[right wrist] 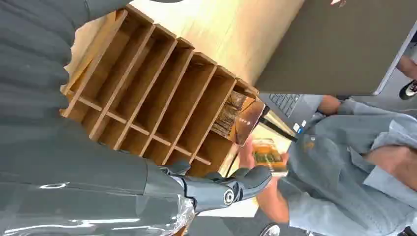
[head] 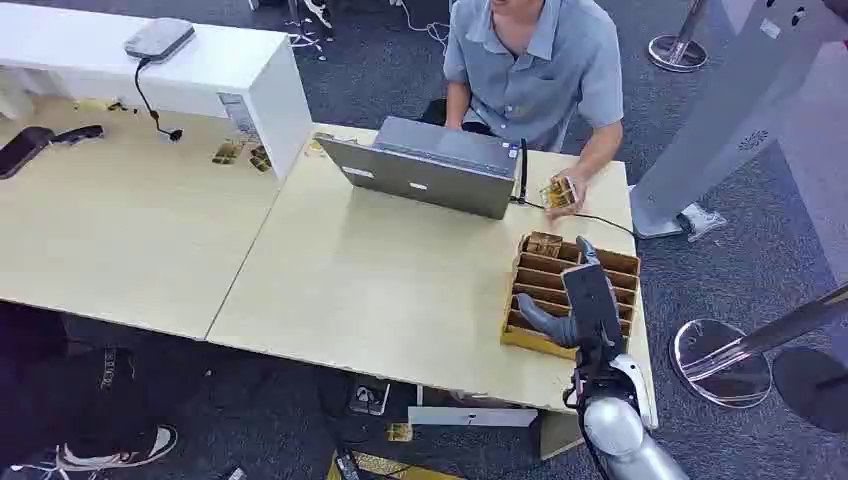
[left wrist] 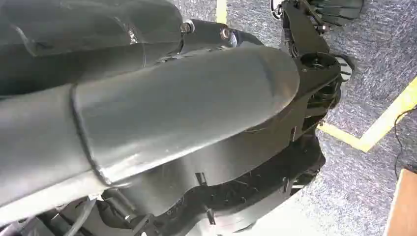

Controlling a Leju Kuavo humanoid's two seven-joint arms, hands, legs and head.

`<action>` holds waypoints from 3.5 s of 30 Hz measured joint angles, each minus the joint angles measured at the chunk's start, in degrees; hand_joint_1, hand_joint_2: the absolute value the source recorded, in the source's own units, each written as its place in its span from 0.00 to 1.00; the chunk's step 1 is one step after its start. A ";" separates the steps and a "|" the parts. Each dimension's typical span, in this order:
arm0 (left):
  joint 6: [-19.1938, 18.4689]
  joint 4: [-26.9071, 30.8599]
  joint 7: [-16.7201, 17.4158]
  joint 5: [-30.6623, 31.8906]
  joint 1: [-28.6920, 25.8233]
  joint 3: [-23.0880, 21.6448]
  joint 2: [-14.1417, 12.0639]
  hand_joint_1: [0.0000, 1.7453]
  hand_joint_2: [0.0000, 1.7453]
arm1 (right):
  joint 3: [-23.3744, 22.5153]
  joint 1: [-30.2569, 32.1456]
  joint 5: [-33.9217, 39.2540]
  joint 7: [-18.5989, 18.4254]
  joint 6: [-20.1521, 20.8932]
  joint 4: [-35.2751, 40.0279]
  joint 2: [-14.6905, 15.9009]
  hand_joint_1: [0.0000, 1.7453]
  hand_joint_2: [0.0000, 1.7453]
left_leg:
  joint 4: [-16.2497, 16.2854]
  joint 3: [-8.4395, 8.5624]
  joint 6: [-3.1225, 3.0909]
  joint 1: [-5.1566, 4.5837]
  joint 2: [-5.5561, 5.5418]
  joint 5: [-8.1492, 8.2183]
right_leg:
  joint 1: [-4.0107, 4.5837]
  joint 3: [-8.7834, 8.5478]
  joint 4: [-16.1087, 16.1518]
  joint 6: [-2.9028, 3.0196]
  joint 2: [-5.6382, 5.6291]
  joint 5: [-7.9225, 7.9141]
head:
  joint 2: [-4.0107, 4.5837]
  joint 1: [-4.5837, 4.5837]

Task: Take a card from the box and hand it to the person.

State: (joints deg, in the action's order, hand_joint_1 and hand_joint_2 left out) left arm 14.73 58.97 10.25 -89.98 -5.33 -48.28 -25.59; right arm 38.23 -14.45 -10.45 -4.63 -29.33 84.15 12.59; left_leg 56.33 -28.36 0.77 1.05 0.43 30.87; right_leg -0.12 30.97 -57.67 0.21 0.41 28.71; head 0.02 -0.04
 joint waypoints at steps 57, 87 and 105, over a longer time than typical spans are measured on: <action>-3.74 0.00 0.92 0.00 1.34 -2.12 -4.22 0.00 0.00 | 12.59 -22.09 -42.40 -19.39 22.23 -5.05 3.65 0.87 1.00 | 0.00 -0.03 0.00 0.00 0.00 -0.01 | 0.00 0.00 -0.03 0.00 0.01 0.00 | 0.00 0.02; -4.50 -0.04 0.81 0.00 1.55 -3.45 -4.92 0.00 0.00 | 17.84 -23.25 -40.98 -20.28 24.96 -10.08 2.80 0.57 1.00 | 0.00 -0.01 0.00 0.00 0.00 -0.01 | 0.00 0.01 -0.03 0.00 0.00 0.00 | 0.00 0.02; -4.90 -0.44 0.92 0.00 1.89 -4.44 -5.16 0.00 0.00 | 18.62 -24.62 -41.05 -21.77 25.64 -15.41 2.78 0.56 1.00 | 0.01 -0.02 0.00 0.00 0.00 -0.01 | 0.00 0.01 -0.03 0.00 0.00 0.00 | 0.00 0.02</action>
State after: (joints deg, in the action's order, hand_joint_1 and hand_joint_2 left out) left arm 9.84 58.53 11.17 -89.99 -3.44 -52.72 -30.75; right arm 56.85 -39.07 -51.49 -26.40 -3.69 68.74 15.37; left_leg 56.34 -28.38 0.77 1.05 0.43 30.86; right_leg -0.12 30.98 -57.70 0.21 0.41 28.71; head 0.02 -0.02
